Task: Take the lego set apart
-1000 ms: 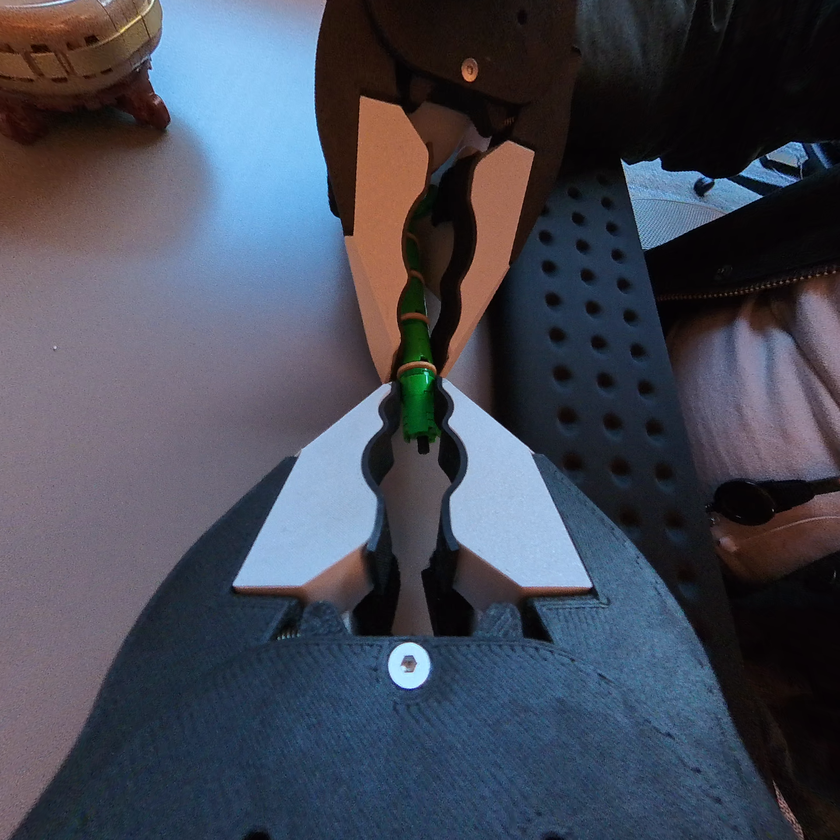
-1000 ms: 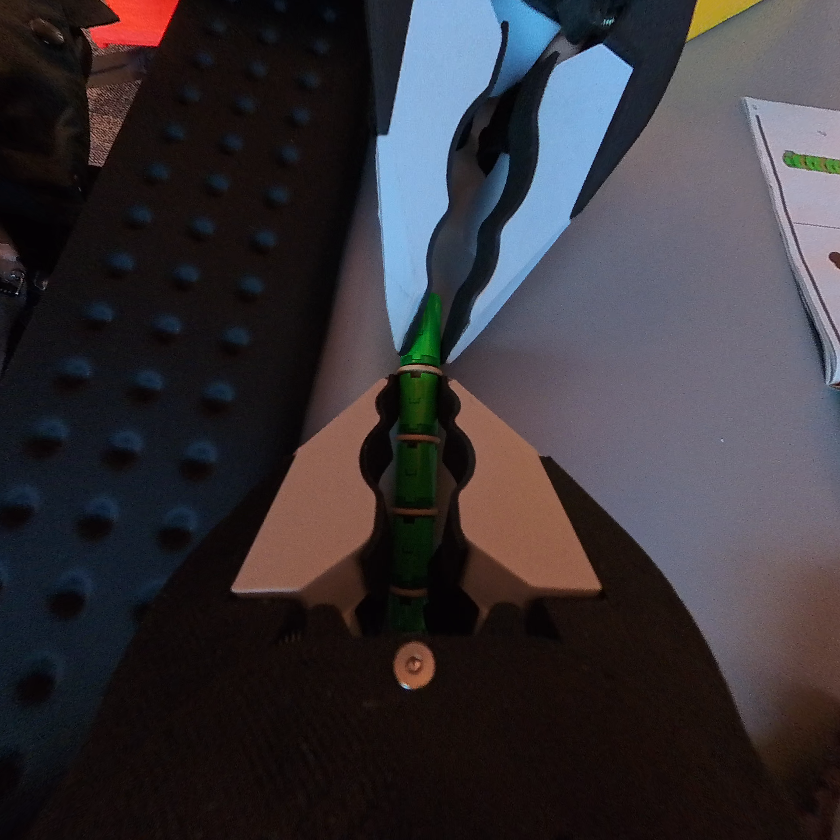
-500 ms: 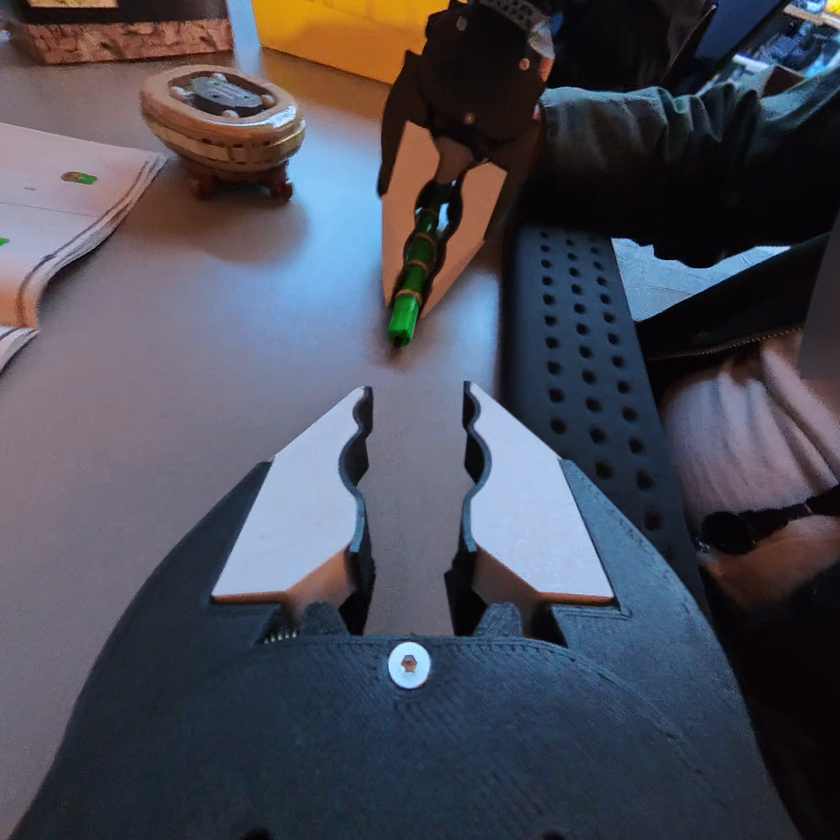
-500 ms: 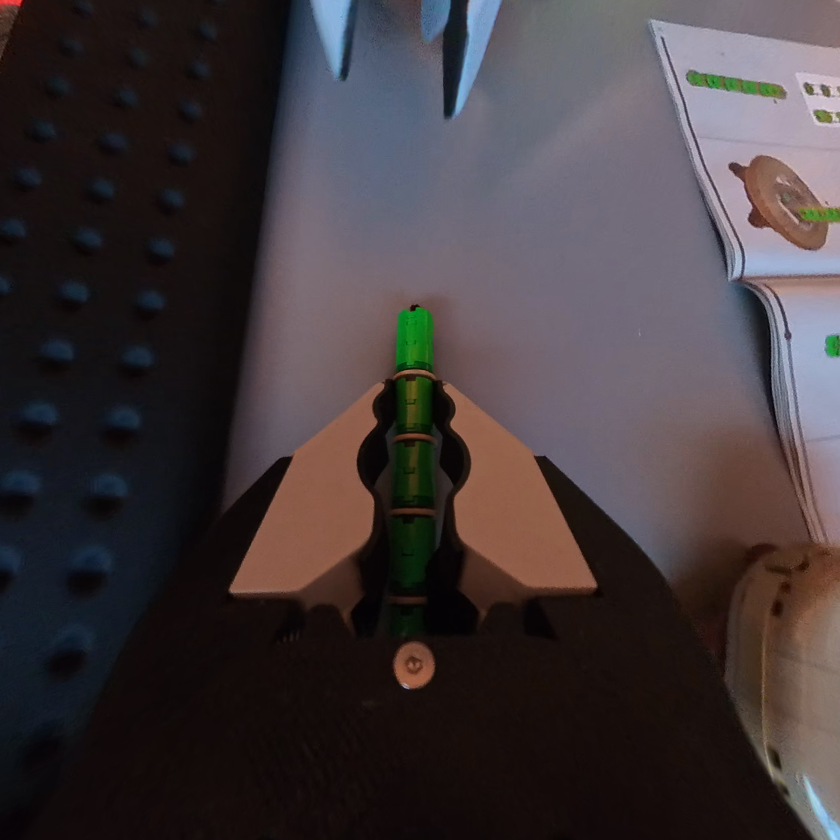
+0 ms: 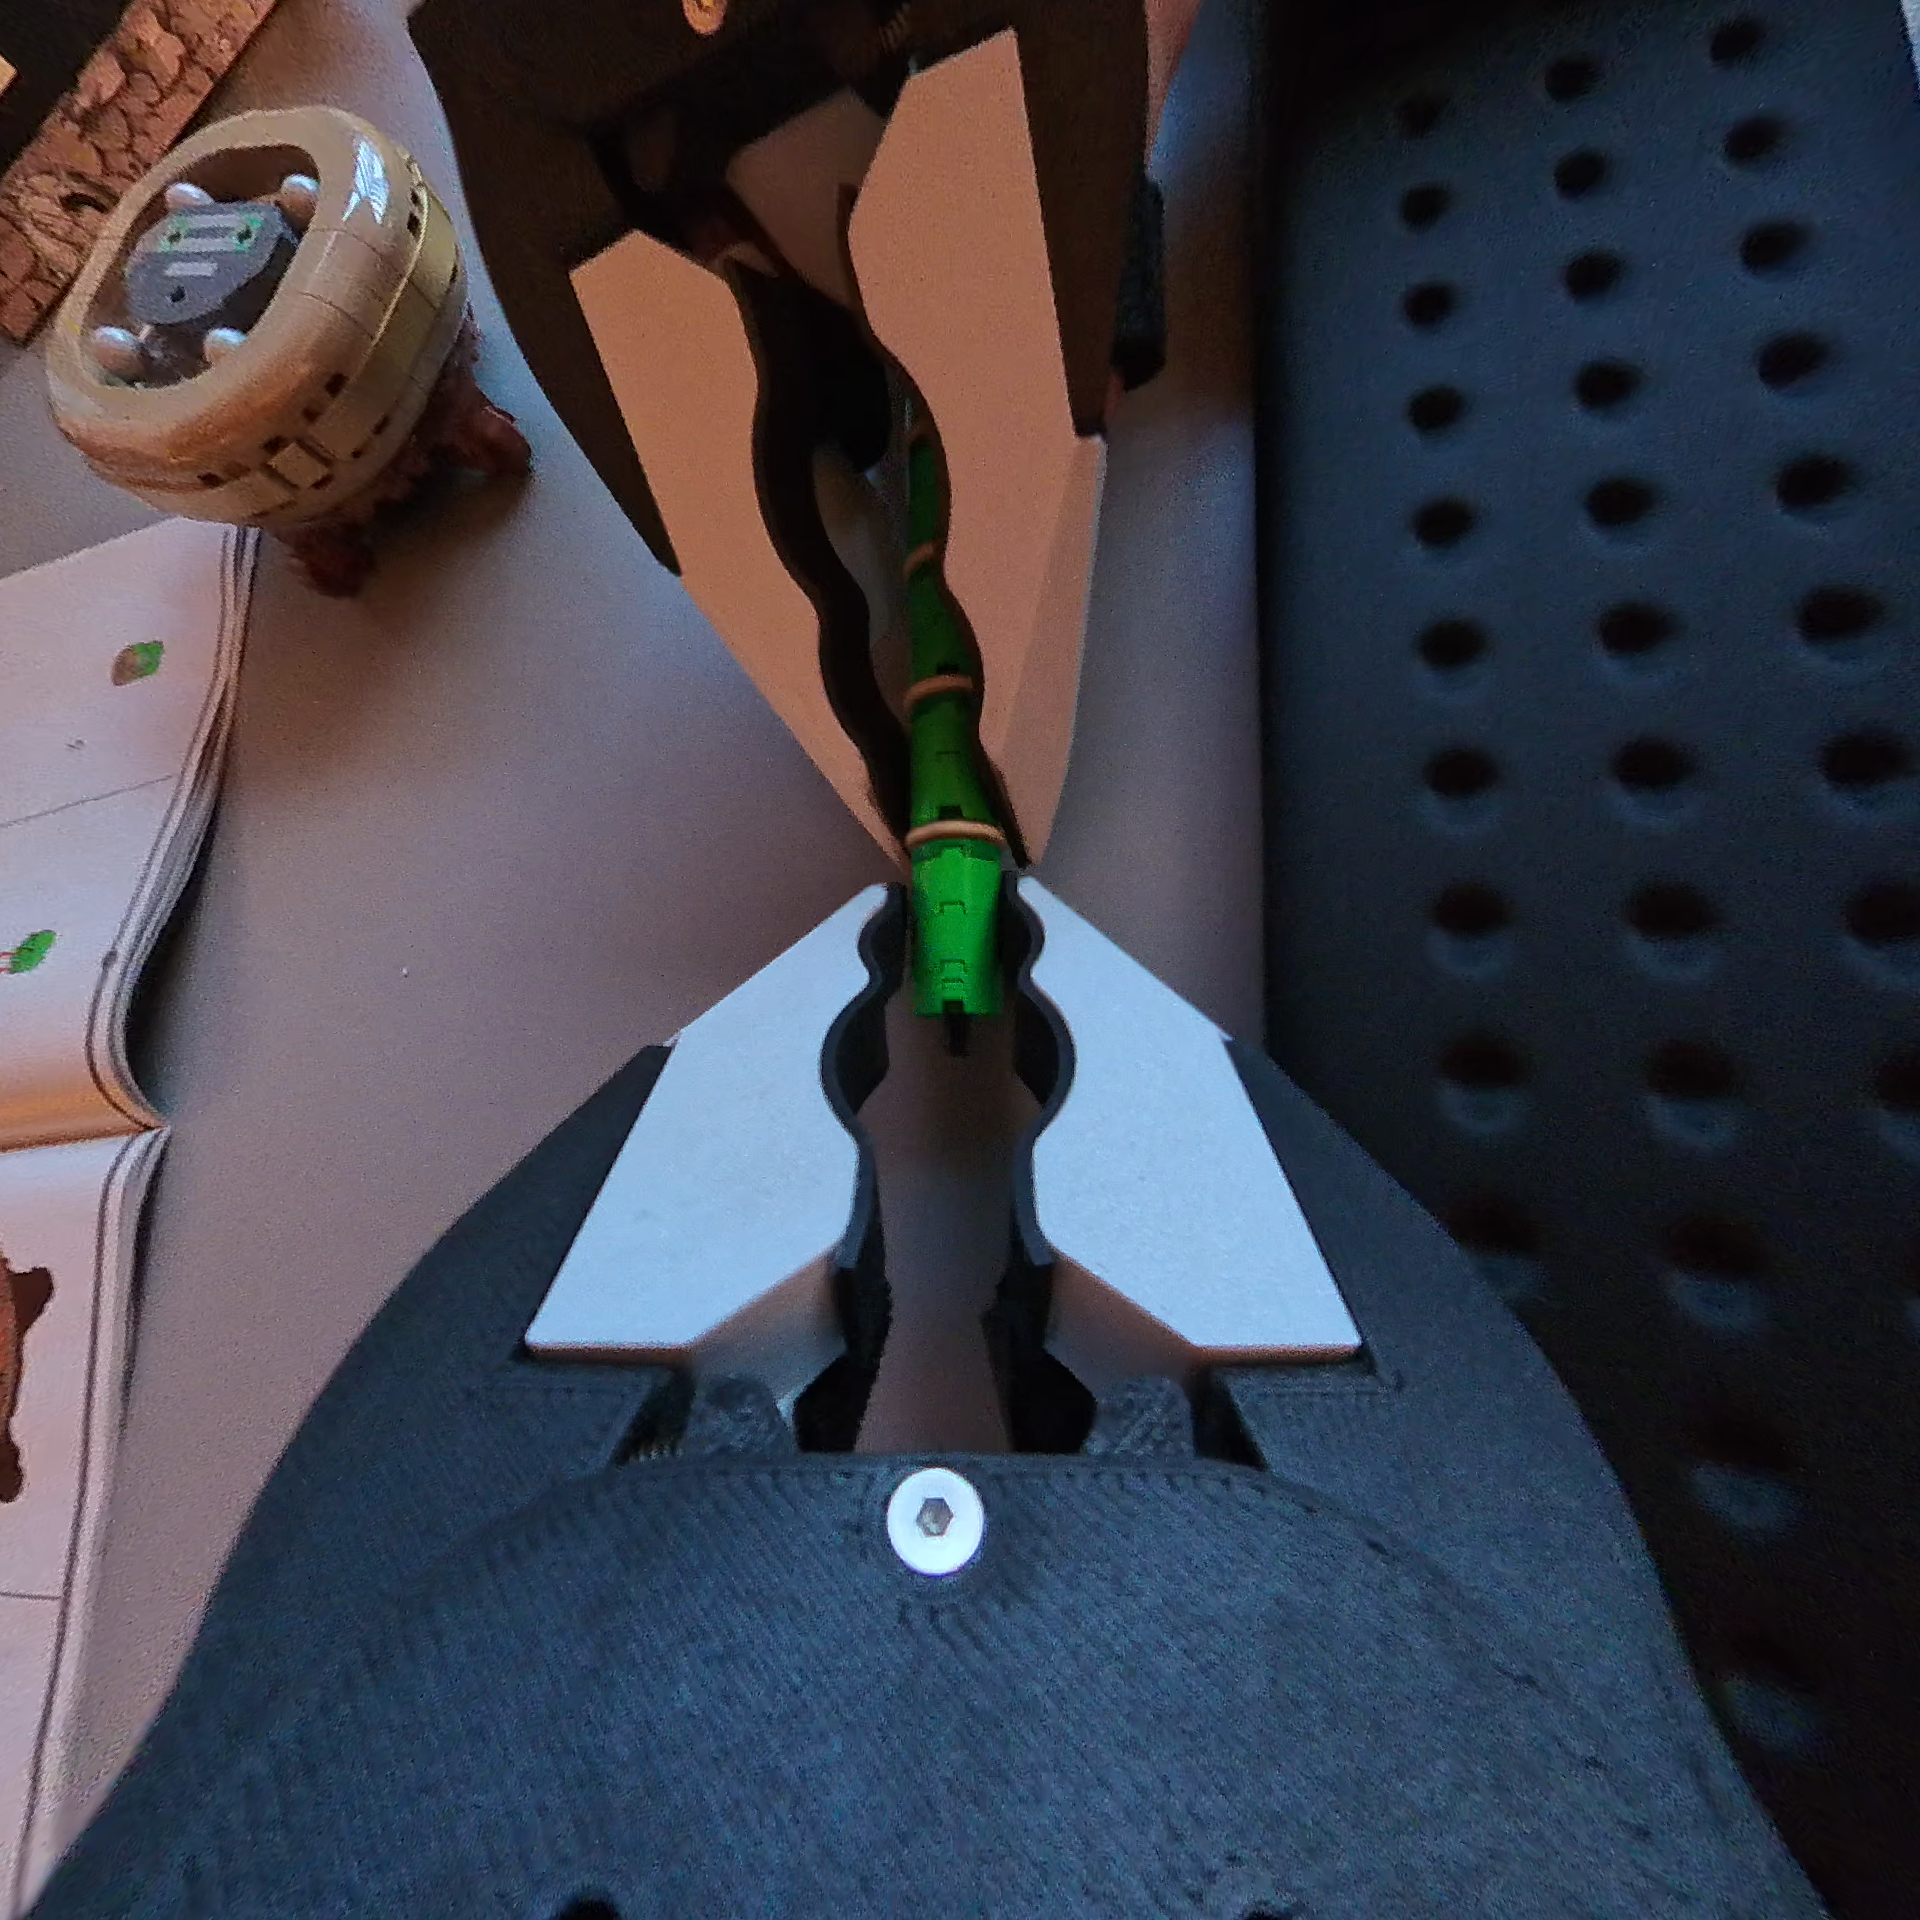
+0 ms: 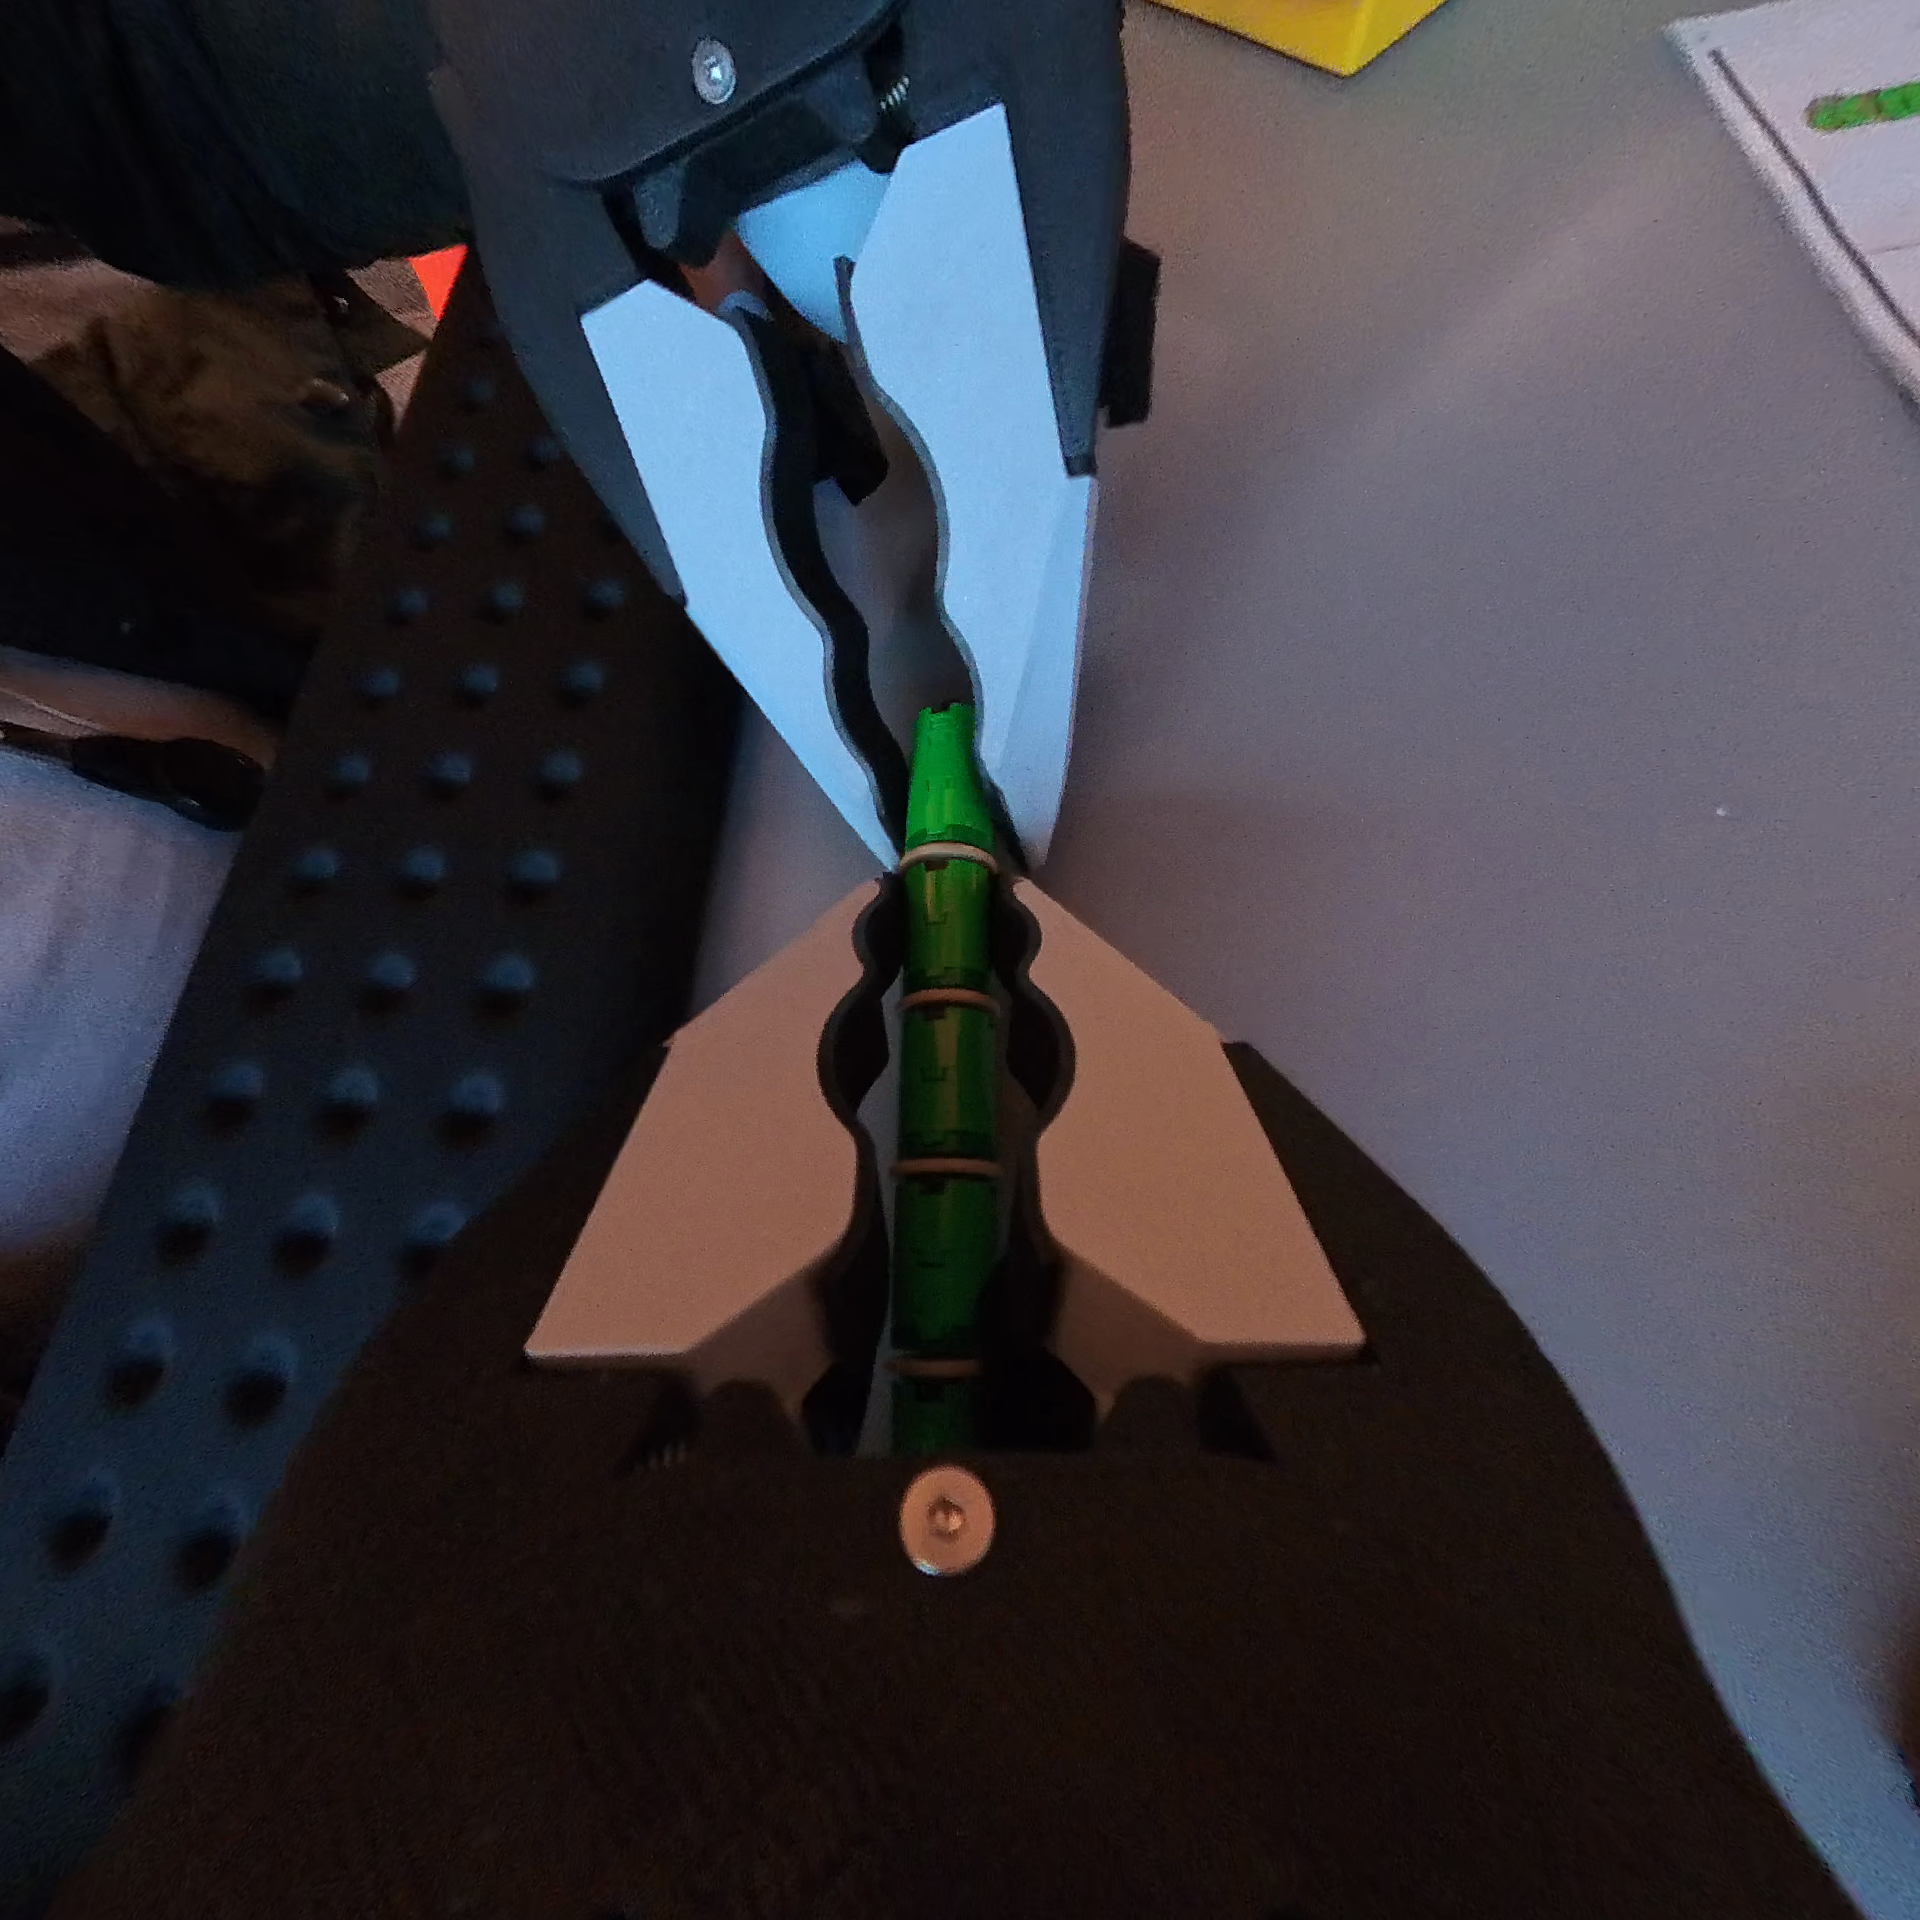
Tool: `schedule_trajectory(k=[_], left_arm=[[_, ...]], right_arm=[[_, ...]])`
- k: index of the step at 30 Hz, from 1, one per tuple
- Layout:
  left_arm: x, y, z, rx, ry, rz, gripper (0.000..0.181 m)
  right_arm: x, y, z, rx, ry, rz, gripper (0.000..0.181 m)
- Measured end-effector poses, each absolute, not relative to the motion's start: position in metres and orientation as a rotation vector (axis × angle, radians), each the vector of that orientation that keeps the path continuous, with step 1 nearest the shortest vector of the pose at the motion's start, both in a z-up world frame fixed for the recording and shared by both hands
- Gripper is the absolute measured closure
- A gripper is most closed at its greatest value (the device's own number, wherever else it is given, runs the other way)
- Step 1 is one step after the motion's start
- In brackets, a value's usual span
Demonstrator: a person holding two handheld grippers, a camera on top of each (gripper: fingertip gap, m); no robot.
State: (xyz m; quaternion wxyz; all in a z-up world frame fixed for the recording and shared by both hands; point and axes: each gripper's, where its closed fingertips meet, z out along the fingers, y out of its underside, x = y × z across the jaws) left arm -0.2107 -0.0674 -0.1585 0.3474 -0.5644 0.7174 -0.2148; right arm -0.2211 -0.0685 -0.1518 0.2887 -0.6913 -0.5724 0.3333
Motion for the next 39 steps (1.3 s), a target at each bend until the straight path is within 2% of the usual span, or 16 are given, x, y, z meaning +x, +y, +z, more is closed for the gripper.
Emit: schedule_trajectory(k=[21,39], left_arm=[[-0.215,-0.089,-0.146,-1.565,1.83,-0.853,0.165],[-0.22,-0.094,-0.14,-1.559,1.824,-0.907,0.165]], right_arm=[[-0.222,-0.089,-0.145,-1.788,-1.576,1.016,0.162],[-0.219,-0.094,-0.145,-1.803,-1.557,1.047,0.162]])
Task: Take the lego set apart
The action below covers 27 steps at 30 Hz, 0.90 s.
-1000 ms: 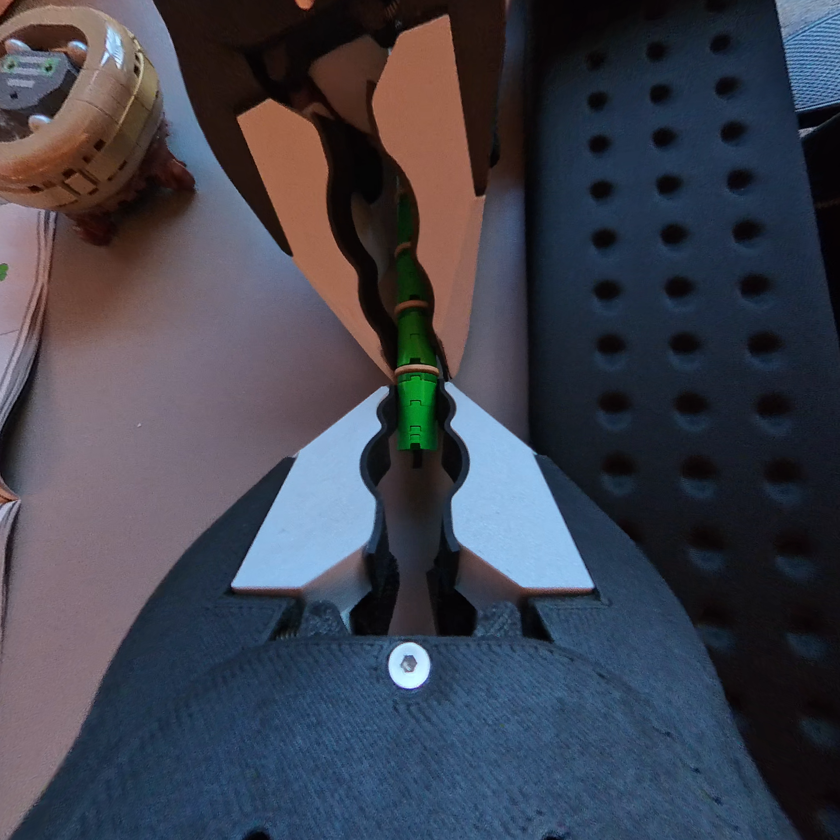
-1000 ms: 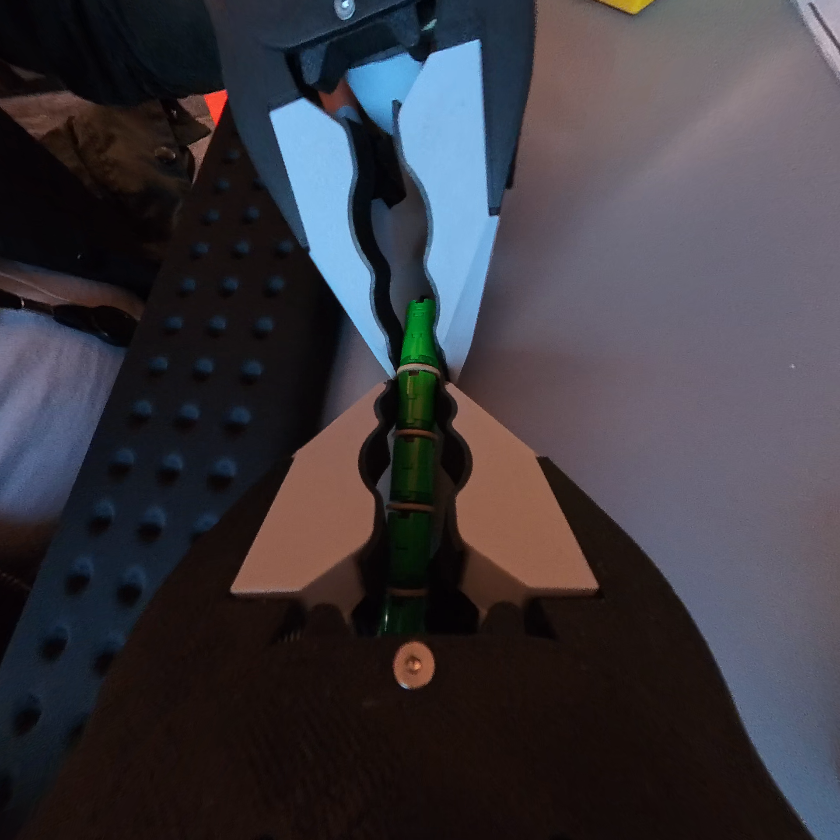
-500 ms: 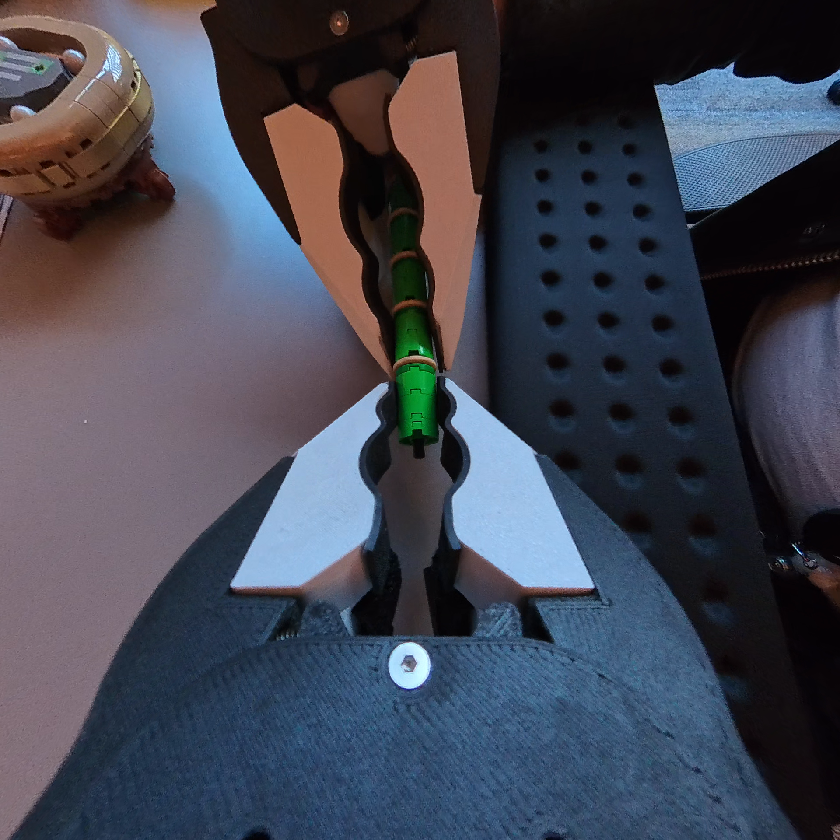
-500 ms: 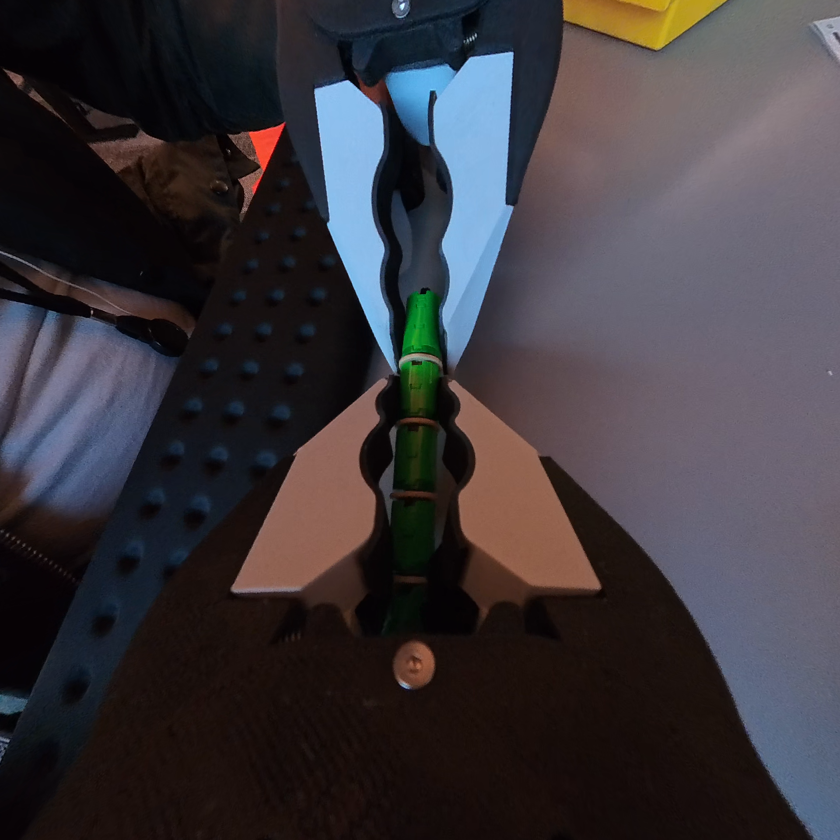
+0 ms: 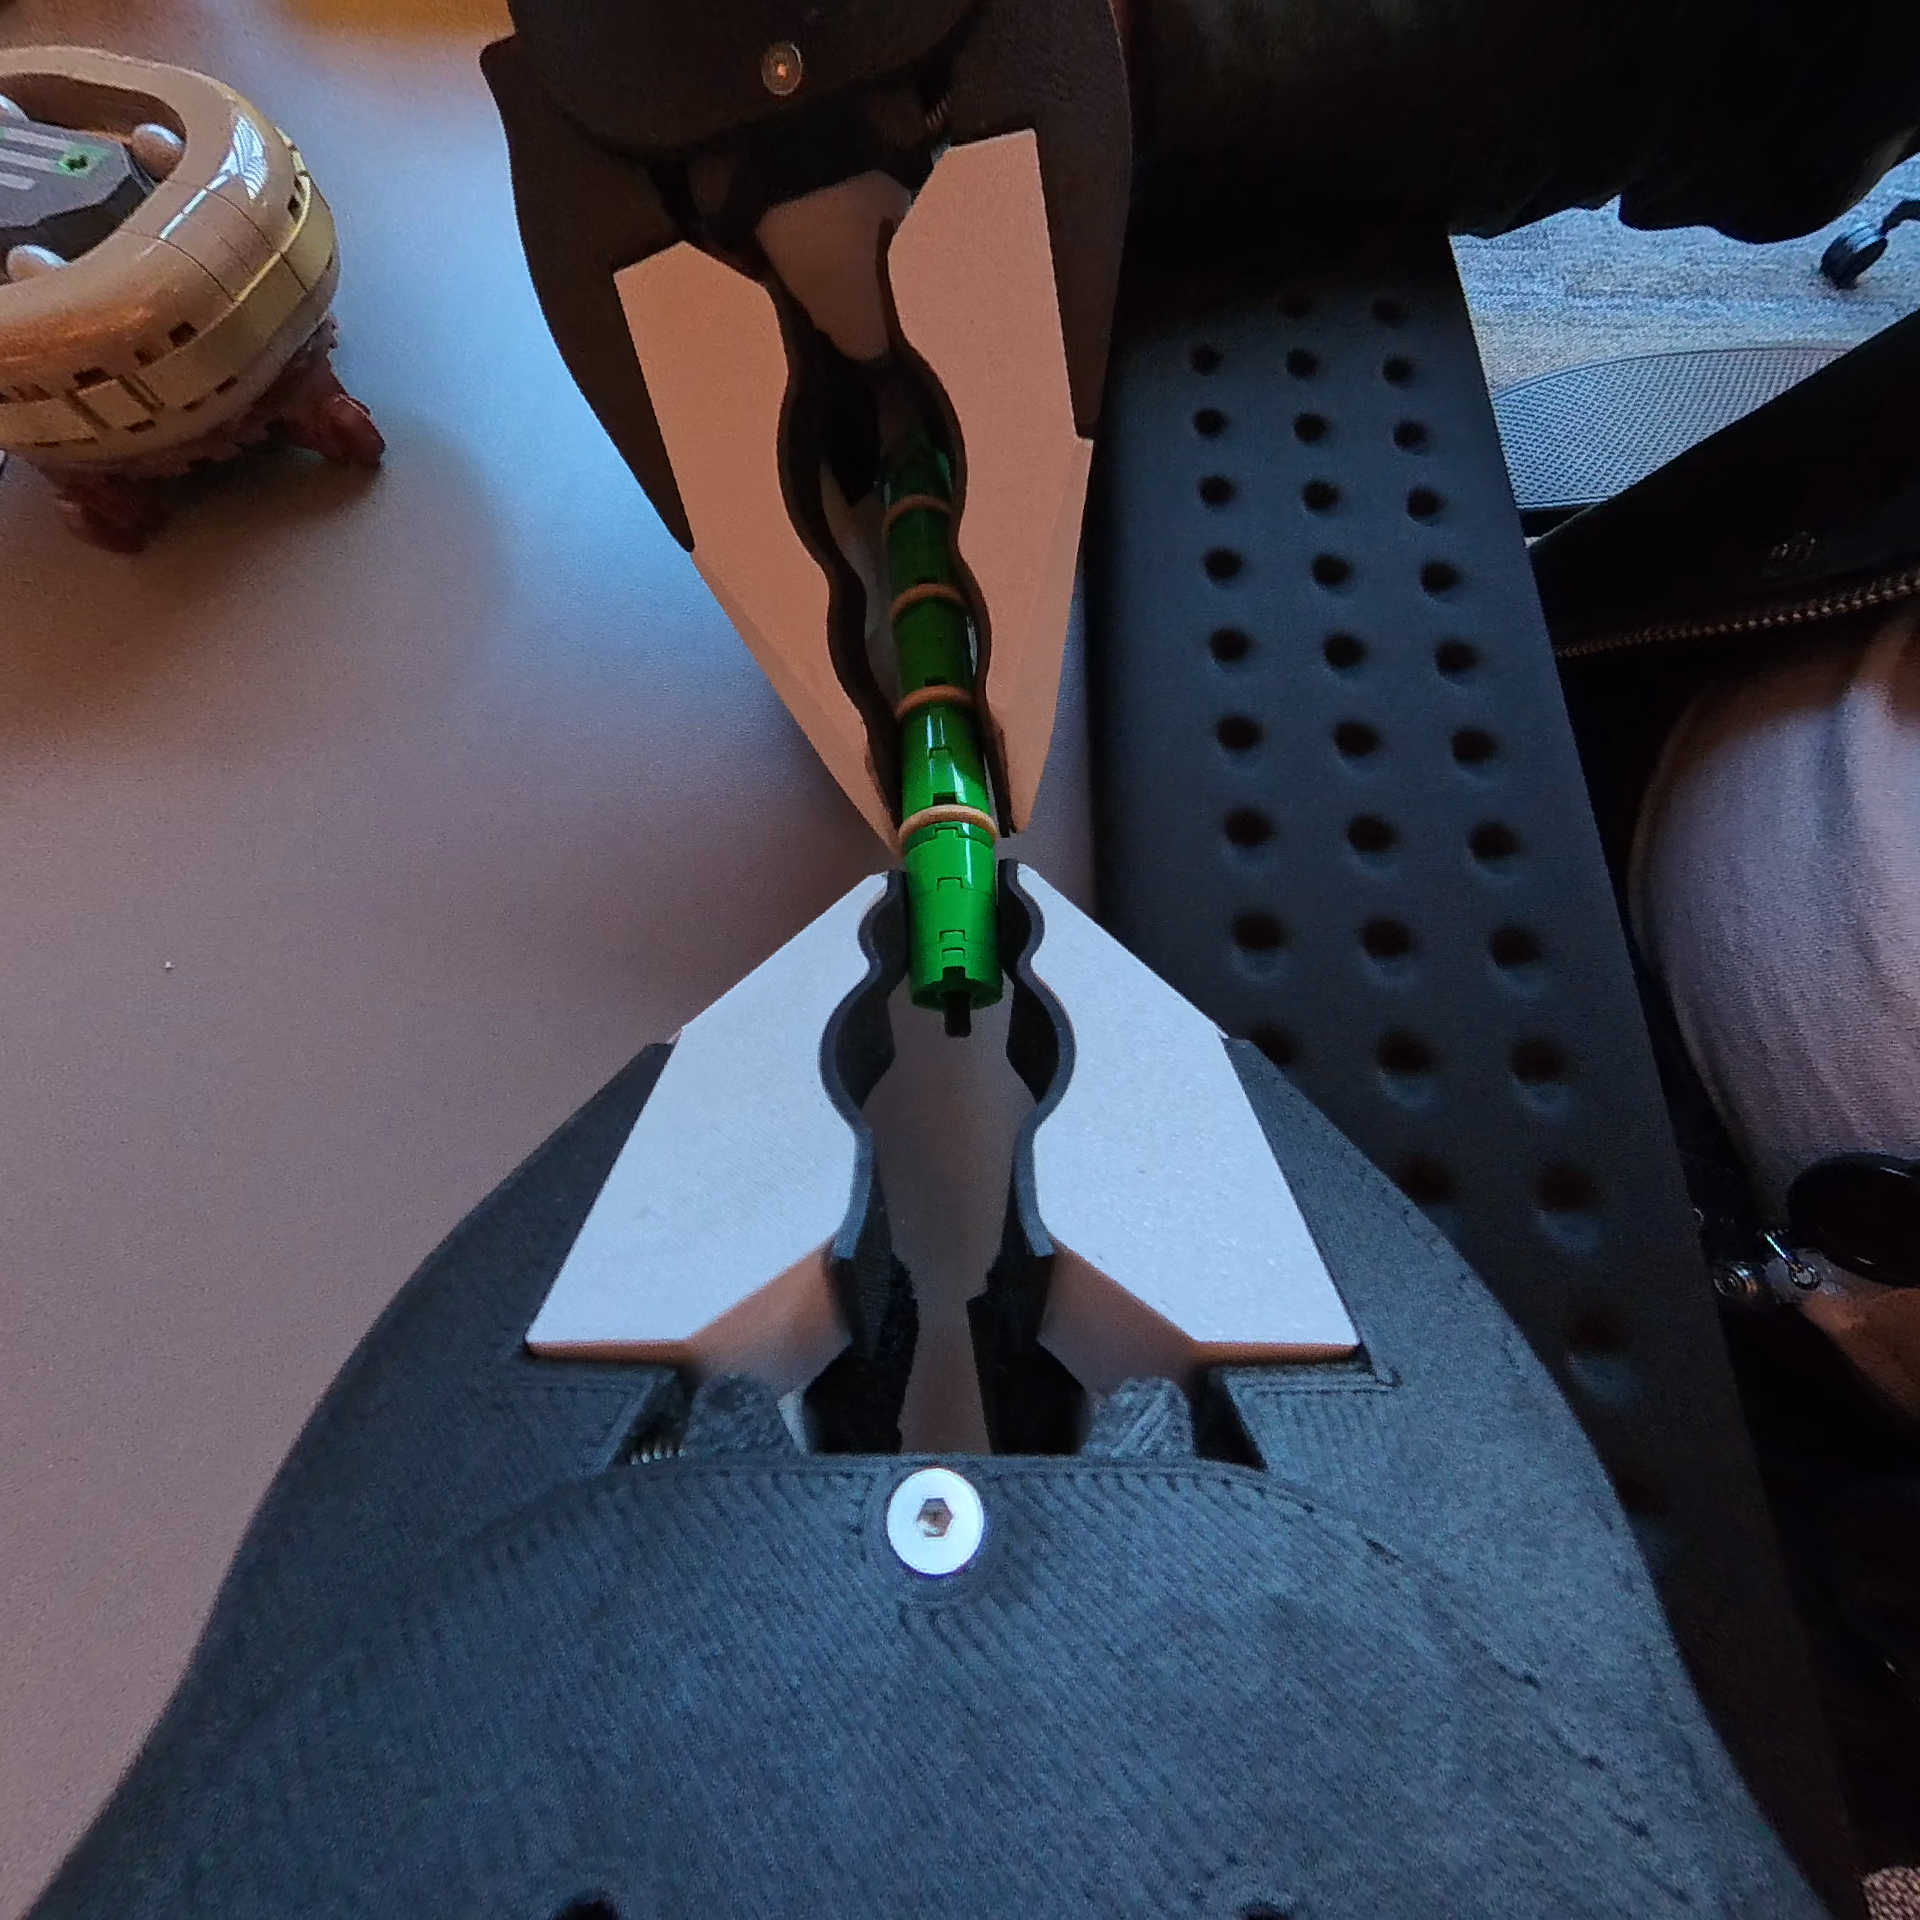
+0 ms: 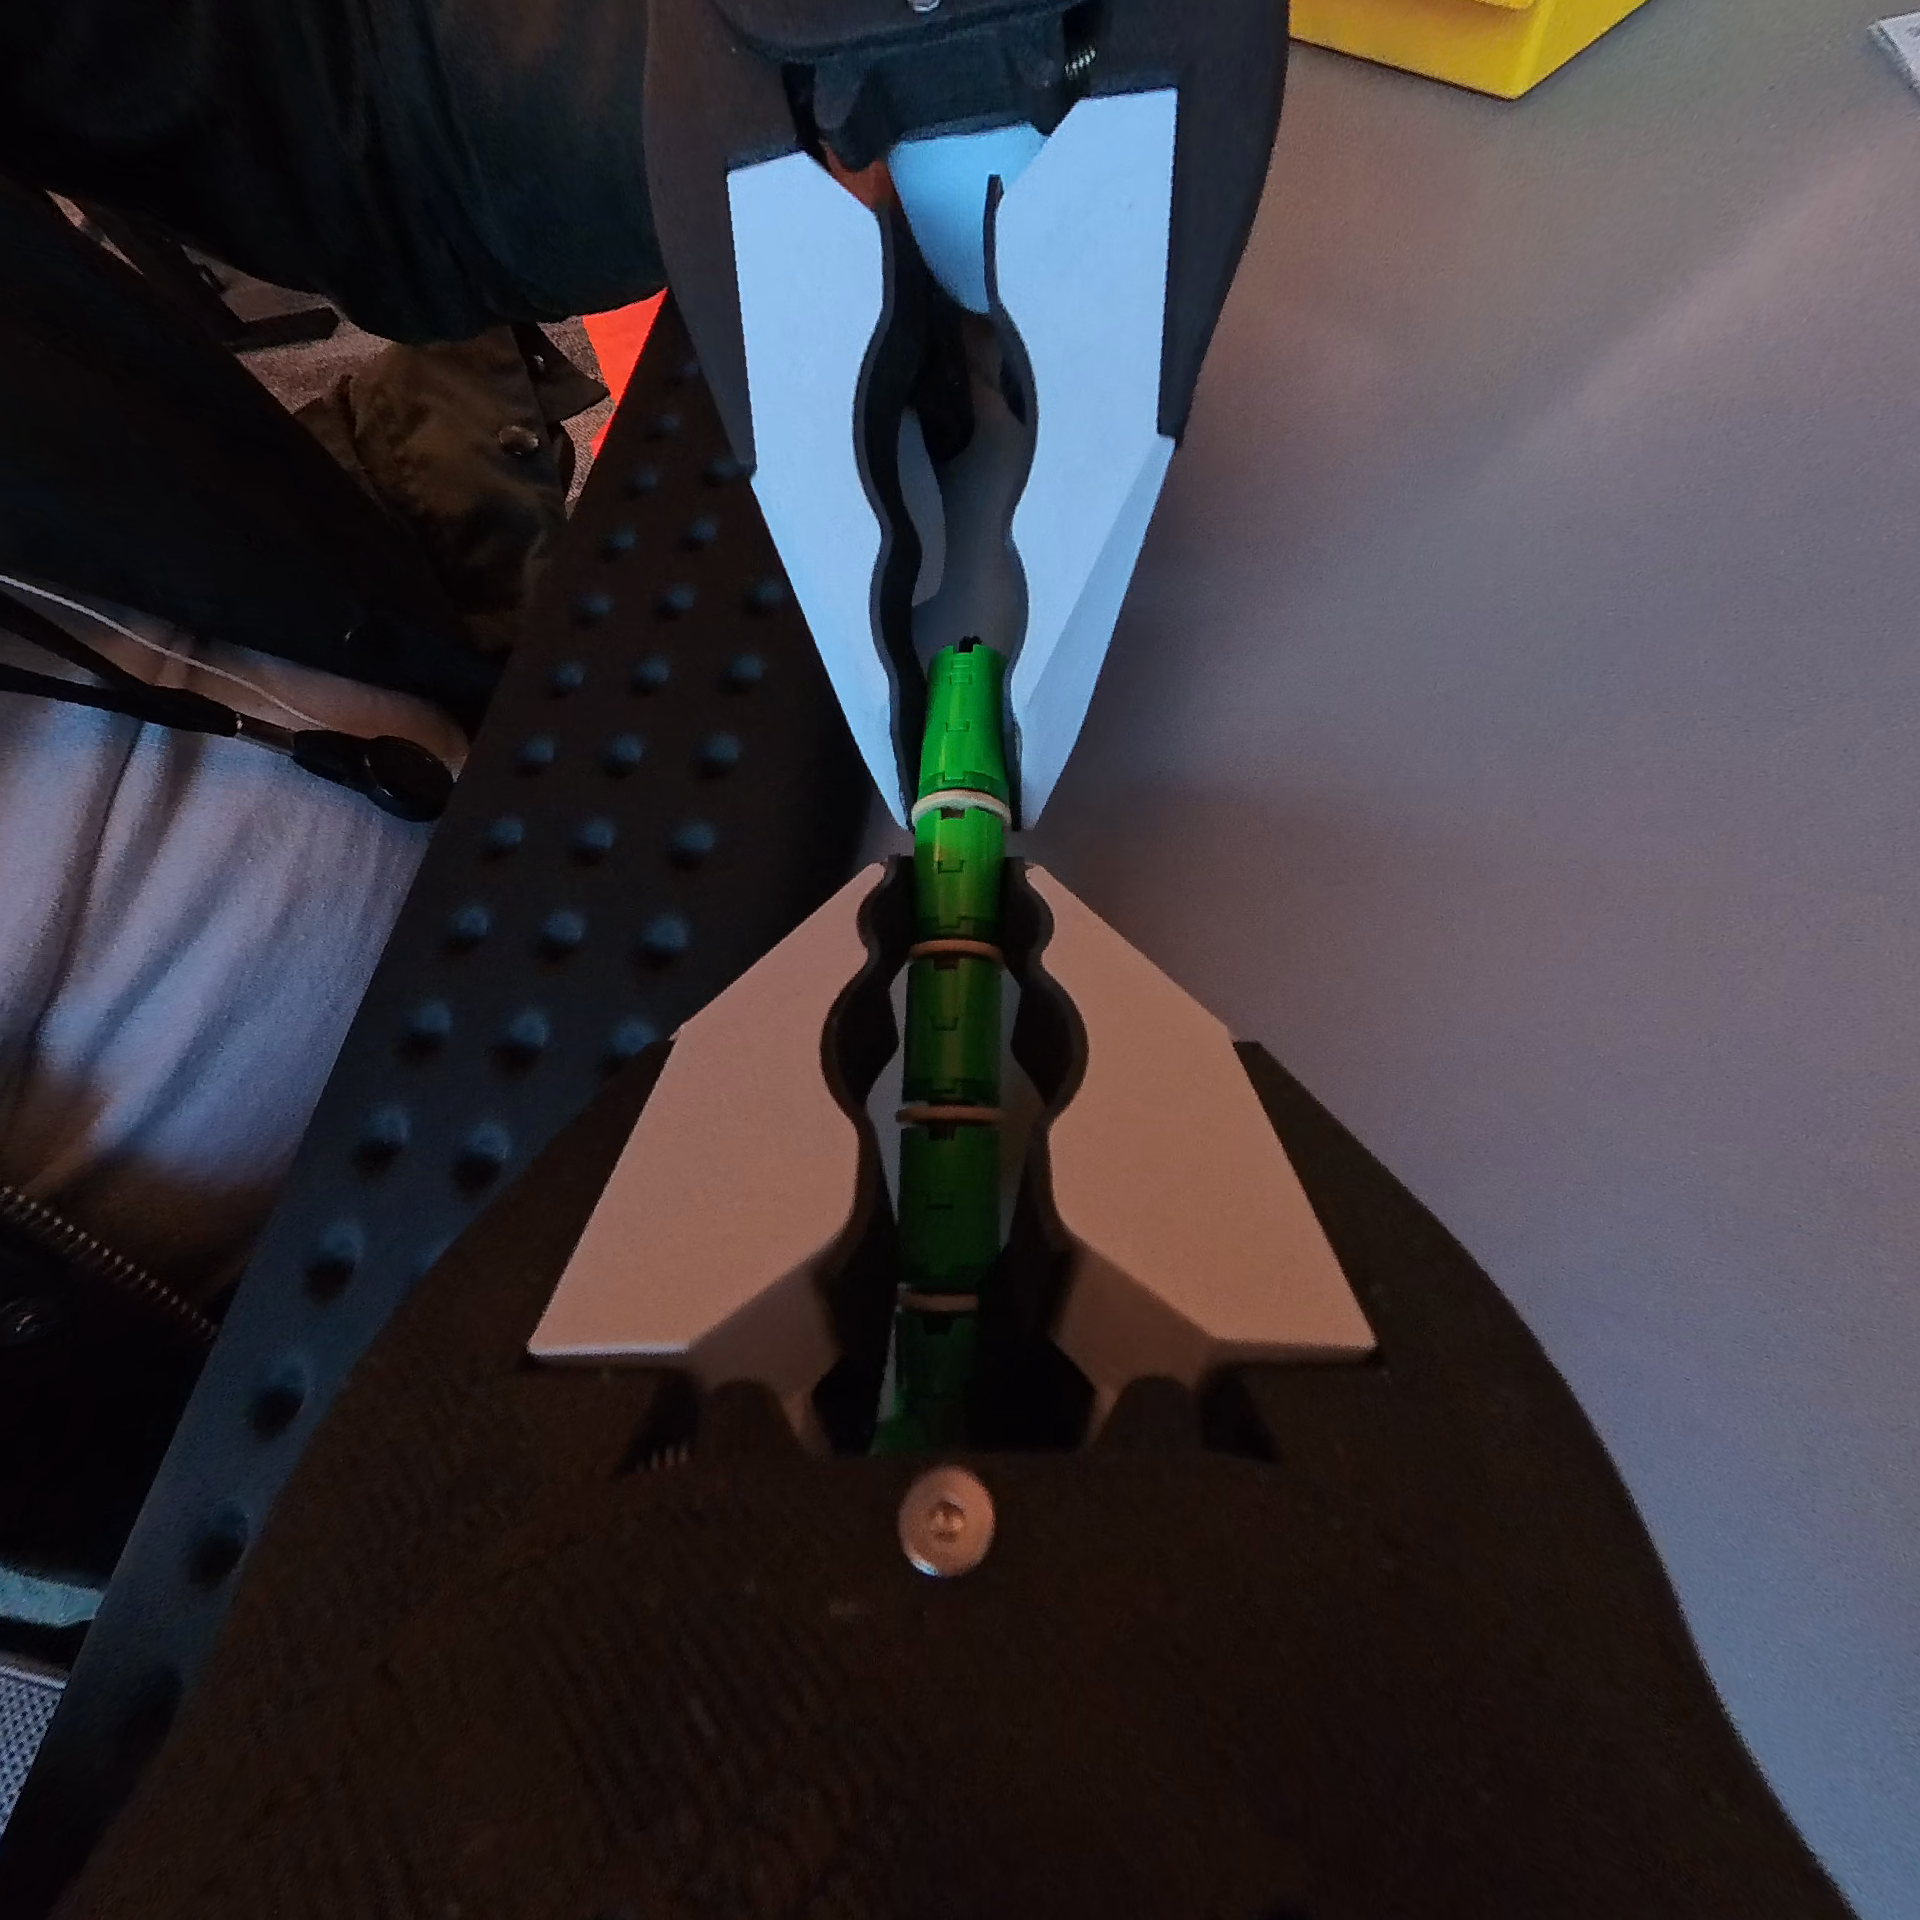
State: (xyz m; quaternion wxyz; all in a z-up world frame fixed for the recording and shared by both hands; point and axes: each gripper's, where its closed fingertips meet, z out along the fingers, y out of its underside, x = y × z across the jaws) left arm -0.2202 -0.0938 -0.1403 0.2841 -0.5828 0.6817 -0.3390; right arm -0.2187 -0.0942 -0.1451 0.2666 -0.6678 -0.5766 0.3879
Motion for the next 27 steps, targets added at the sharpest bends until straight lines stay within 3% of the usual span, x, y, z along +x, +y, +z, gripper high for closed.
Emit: schedule_trajectory(k=[27], left_arm=[[-0.2252,-0.0974,-0.1347,-1.54,1.821,-0.918,0.164]], right_arm=[[-0.2144,-0.0987,-0.1418,-1.802,-1.541,1.094,0.161]])
